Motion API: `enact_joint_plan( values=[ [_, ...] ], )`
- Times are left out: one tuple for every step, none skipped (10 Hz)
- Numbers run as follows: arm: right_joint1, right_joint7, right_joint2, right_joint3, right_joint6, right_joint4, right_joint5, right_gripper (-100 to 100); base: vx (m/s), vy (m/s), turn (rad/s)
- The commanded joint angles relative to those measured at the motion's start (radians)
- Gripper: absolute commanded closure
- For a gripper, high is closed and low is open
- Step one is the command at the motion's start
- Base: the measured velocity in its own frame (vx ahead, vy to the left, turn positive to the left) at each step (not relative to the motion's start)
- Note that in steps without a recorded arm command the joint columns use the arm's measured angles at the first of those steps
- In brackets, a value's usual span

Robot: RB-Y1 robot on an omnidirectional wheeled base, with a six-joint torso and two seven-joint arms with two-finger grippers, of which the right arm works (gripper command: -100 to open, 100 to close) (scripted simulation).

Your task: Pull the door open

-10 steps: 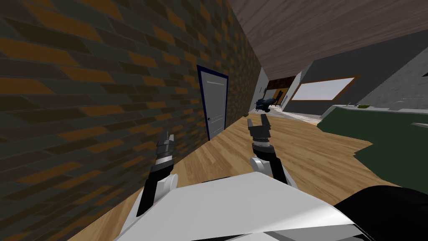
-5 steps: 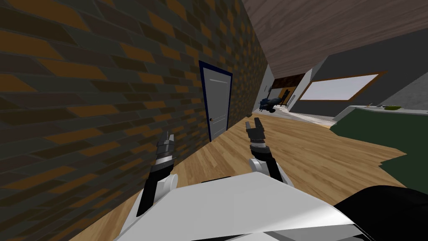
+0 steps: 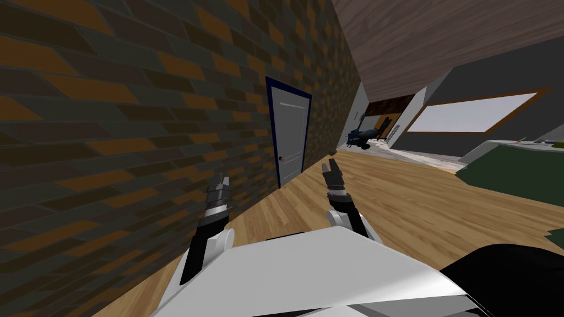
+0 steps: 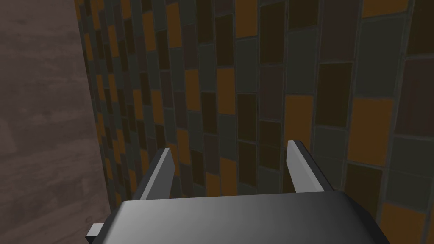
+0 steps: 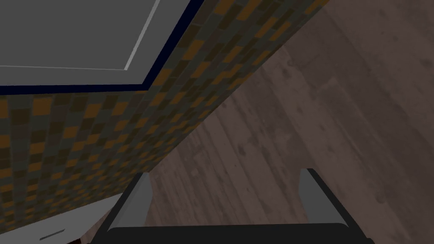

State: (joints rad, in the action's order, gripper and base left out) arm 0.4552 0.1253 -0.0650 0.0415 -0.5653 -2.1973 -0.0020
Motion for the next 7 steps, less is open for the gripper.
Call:
enact_joint_plan(
  values=[
    [0.001,0.041,-0.005,-0.006,-0.014,0.035,0.007,-100,0.144,0.008,0.069],
    [0.0,0.056,-0.007,-0.008,-0.017,0.048,0.009,-100,0.151,0.011,0.071],
    [0.0,0.072,-0.009,-0.01,-0.021,0.062,0.012,-100,0.135,0.001,0.059],
    [0.0,0.088,-0.011,-0.012,-0.025,0.075,0.015,-100,0.104,0.012,0.054],
    [0.0,0.104,-0.013,-0.014,-0.028,0.088,0.017,-100,0.092,0.01,0.052],
    [0.0,0.12,-0.015,-0.016,-0.032,0.101,0.02,-100,0.091,0.002,0.064],
    [0.0,0.135,-0.017,-0.017,-0.036,0.115,0.023,-100,0.103,0.017,0.062]
  ],
)
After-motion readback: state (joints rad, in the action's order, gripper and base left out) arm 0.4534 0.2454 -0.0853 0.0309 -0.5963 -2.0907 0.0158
